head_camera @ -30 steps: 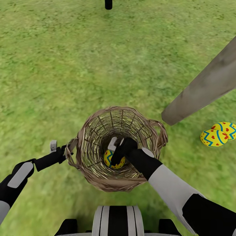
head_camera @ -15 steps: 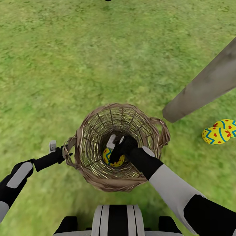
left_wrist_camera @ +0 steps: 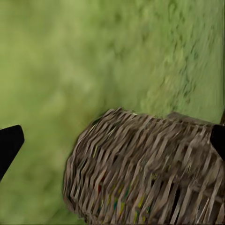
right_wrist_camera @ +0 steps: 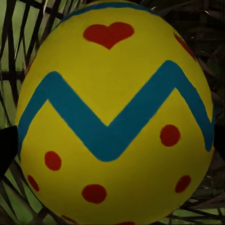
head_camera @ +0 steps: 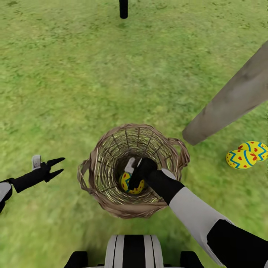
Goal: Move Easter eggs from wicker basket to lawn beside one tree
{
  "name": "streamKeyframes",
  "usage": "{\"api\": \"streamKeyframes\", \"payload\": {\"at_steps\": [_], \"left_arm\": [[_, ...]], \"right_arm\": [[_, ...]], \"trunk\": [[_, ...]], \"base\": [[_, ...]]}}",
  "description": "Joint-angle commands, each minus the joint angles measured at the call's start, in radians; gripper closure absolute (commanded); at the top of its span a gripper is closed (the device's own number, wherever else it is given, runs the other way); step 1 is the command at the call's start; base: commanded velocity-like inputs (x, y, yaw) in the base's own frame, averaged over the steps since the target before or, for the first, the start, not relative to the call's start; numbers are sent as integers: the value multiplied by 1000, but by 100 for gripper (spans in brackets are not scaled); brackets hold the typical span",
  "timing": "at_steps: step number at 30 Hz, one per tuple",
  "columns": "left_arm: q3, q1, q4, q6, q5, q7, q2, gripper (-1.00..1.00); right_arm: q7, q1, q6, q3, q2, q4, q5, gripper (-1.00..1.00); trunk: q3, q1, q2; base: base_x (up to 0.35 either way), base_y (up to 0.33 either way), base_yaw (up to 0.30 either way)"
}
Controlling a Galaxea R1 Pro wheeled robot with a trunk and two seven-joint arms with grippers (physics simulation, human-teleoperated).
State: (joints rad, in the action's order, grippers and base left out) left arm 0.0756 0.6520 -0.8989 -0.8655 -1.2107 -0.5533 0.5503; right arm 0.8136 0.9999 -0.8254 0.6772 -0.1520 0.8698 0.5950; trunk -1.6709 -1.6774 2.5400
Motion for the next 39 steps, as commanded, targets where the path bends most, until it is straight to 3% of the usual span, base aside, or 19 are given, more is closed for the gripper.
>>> {"api": "streamKeyframes", "payload": {"at_steps": [1,39], "left_arm": [[7,0,-1,-15,1,-2,1,-100],[9,-2,1,-24,1,0,-3,-100]], "right_arm": [[7,0,4,1,0,-17,29,100],[17,0,5,-1,5,-9,28,100]], "trunk": [[3,0,0],[150,17,-9]], "base": [[0,0,0],[0,0,0]]}}
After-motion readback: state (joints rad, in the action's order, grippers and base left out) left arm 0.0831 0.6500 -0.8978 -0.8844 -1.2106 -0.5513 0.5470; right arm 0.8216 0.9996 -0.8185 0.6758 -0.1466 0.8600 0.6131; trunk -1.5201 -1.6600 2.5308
